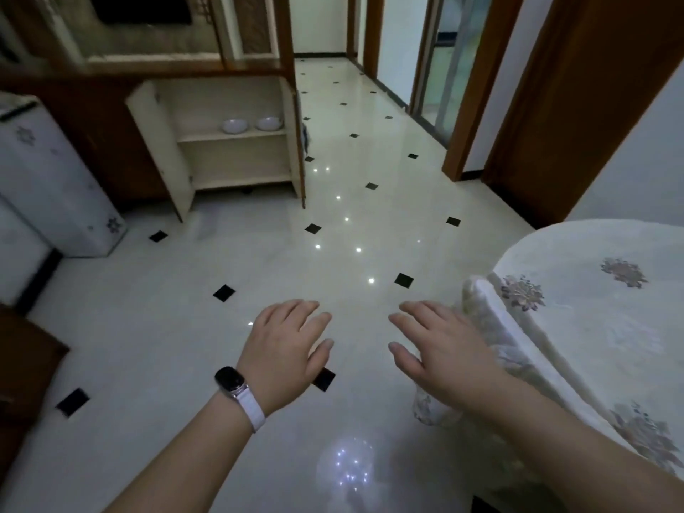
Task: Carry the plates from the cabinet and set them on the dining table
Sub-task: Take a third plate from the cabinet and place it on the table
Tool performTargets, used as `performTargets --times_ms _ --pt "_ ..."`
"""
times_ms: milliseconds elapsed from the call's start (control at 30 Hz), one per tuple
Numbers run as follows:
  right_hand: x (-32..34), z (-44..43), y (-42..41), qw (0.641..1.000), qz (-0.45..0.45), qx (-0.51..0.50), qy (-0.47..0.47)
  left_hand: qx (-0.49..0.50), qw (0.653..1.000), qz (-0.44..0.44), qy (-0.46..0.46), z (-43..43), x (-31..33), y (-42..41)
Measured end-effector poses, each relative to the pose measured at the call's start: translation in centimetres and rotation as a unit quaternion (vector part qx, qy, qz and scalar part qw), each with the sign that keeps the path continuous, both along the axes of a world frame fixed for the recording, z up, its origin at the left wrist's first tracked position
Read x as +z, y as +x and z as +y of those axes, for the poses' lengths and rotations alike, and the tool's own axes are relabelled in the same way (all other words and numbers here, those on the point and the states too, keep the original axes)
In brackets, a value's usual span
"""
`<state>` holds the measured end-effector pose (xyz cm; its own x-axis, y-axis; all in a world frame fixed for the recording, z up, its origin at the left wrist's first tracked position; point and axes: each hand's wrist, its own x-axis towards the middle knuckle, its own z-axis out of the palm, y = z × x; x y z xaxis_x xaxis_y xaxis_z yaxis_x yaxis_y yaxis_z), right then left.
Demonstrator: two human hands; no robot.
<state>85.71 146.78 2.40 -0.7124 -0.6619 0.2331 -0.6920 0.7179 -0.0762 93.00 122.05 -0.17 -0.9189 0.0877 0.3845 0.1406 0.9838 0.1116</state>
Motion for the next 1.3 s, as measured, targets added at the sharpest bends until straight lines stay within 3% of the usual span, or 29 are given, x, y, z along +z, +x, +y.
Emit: performTargets --times_ms 333,633,867,1300 --pt "-1.8 -11.2 -6.8 0.993 -0.025 0.113 -0.015 0.116 0.993 -0.021 0.008 -7.9 -0.5 -1.0" --pt "-3.5 -17.2 -20.1 0.988 -0.076 0.131 -0.018 0.146 0.988 -0.053 -0.009 -13.9 -0.7 -13.4" --pt "-2.6 -22.7 -31.0 0.985 -0.061 0.161 -0.015 0.178 0.983 -0.049 -0.028 -18.7 0.6 -22.8" --pt "-1.8 -34.9 -40.6 0.980 -0.051 0.192 -0.028 0.242 0.969 -0.057 -0.011 -28.6 2.0 -29.7"
